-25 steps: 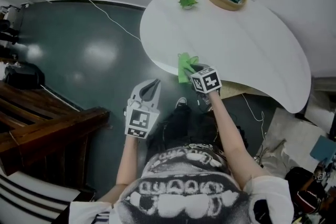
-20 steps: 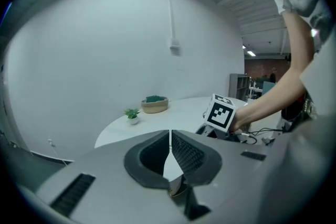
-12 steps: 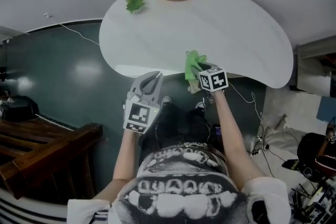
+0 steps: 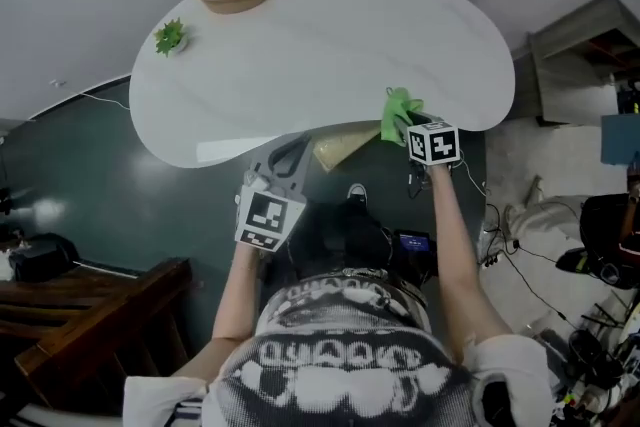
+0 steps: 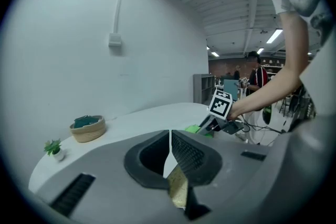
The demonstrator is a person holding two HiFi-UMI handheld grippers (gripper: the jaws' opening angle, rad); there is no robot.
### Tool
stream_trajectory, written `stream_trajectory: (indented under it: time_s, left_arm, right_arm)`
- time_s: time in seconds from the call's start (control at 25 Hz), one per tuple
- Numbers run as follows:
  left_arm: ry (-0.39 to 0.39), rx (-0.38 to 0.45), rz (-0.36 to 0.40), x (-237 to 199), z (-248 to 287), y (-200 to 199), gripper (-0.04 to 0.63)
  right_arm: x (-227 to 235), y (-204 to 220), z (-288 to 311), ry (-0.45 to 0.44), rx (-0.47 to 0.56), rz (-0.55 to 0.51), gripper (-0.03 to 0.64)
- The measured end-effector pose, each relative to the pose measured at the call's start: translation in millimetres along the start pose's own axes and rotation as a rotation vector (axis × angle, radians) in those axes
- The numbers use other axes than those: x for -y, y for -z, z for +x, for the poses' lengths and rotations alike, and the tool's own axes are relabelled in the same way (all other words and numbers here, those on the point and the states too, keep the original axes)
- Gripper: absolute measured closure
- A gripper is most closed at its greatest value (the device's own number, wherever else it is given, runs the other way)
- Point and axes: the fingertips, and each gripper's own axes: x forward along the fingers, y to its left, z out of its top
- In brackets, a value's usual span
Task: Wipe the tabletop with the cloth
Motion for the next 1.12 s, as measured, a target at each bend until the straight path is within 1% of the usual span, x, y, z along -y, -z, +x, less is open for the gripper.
stream_trajectory:
  time_s: [0.16, 0.28, 0.48, 0.72, 0.92, 1.12]
  left_arm:
    - [0.044, 0.002, 0.019, 38, 33, -17, 0.583]
    - [0.069, -0.004, 0.031, 63, 52, -27, 0.583]
    - [0.092, -0.011, 0.057, 87, 81, -41, 0.583]
    - [0.118, -0.017, 0.086, 112, 101, -56, 0.583]
    - [0.111, -0.028, 0.102, 119, 107, -62, 0.583]
    - [0.105, -0.052, 0.105, 122, 106, -60, 0.583]
  right_arm:
    - [72, 23, -33, 0.064, 0.008, 0.061, 0.497]
    - [118, 43, -57, 0.107, 0.013, 0.104, 0.497]
    - [168, 63, -83, 0.148, 0.034, 0.162, 0.497]
    - [197, 77, -97, 0.150, 0.063, 0.207, 0.497]
    - [202, 79, -96, 0.127, 0.082, 0.223, 0.497]
    - [203, 78, -97, 0.114, 0.112, 0.232, 0.496]
